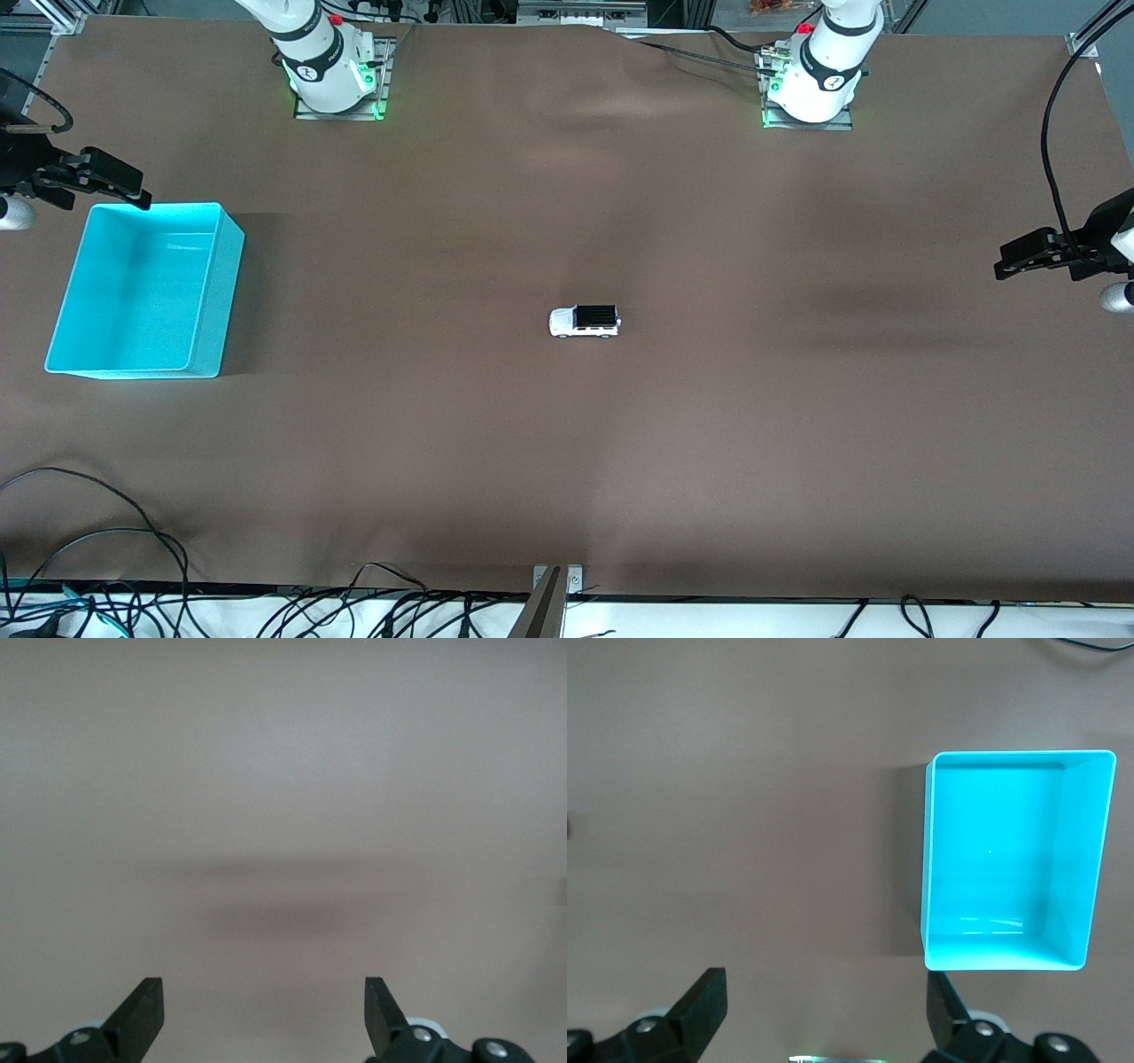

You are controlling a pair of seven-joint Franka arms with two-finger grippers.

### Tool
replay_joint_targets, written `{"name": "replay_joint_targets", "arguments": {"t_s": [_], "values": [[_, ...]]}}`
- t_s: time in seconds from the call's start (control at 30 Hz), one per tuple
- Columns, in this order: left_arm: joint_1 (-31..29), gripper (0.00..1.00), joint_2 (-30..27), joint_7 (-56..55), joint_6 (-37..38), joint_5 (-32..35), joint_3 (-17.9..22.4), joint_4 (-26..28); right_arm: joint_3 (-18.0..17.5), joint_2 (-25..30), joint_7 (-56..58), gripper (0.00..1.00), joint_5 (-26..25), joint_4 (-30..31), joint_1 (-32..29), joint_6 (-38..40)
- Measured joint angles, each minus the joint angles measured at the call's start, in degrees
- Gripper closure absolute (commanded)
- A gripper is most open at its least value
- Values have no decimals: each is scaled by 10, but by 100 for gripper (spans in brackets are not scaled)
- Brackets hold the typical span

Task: Wind and store white jeep toy

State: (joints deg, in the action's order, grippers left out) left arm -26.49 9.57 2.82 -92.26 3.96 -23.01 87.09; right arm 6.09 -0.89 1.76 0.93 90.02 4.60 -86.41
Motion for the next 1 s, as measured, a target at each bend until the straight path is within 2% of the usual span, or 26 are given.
{"name": "replay_joint_targets", "arguments": {"t_s": [0.6,1.0], "values": [[0,0,0,0,1,0,0,0,-3,-18,0,0,0,8,1,-3],[0,0,0,0,2,0,0,1,-25,-14,-16,0,0,82,3,-89]]}}
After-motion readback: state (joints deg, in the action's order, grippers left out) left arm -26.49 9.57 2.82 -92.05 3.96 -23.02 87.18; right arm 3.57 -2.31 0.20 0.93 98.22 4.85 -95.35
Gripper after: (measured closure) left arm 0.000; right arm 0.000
